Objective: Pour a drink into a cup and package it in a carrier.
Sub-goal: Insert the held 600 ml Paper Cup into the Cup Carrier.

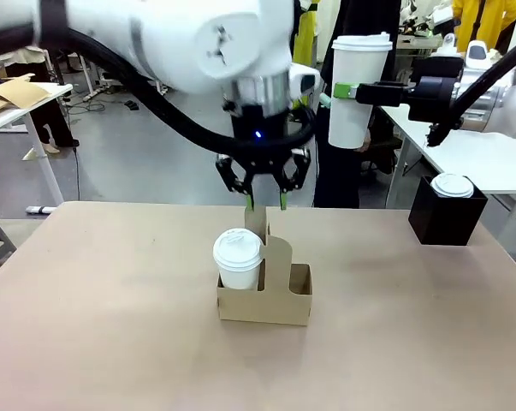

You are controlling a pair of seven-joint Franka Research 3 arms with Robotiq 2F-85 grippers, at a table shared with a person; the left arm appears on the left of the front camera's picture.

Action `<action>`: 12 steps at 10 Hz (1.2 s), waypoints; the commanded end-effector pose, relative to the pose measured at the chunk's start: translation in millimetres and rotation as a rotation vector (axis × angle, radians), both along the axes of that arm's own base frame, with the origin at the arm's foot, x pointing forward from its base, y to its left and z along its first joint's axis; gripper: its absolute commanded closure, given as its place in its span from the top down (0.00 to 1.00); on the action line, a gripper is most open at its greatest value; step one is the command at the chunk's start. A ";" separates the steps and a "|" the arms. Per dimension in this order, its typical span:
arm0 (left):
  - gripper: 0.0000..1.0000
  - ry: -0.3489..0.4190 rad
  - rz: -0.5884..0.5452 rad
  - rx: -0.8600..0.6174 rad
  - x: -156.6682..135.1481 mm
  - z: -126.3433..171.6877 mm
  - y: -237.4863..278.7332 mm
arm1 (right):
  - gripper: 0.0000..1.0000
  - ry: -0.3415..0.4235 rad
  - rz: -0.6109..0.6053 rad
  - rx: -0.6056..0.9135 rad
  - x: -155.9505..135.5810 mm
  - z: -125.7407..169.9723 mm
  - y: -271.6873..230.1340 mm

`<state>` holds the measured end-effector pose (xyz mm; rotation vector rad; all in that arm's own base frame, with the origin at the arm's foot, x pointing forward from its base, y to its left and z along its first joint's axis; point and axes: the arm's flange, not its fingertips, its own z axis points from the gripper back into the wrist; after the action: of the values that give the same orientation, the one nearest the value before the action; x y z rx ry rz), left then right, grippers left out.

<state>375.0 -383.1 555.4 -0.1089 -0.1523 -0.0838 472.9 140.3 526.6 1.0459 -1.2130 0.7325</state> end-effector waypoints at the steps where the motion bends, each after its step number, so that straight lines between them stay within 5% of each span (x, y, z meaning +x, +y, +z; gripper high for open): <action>1: 0.94 0.011 -0.178 -0.044 -14.3 18.2 50.8 | 0.80 0.018 0.114 0.037 17.2 -15.3 -11.2; 6: 1.00 -0.270 -0.658 -0.081 -36.6 2.5 164.2 | 0.80 -0.018 0.366 0.054 -0.3 -92.5 6.1; 8: 1.00 -0.325 -0.739 -0.014 -41.3 -19.4 173.6 | 0.80 -0.022 0.441 0.039 -7.6 -119.2 17.1; 9: 1.00 -0.325 -0.649 -0.030 -29.6 -23.9 176.8 | 0.80 0.044 0.395 0.005 -8.8 -119.2 18.8; 12: 1.00 -0.280 -0.694 0.002 -36.3 -6.1 171.8 | 0.80 0.002 0.405 0.038 -8.7 -115.9 18.0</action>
<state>339.7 -209.7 543.0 -0.1440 -0.4017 -0.7941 463.5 158.3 402.3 1.3426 -1.0038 1.0230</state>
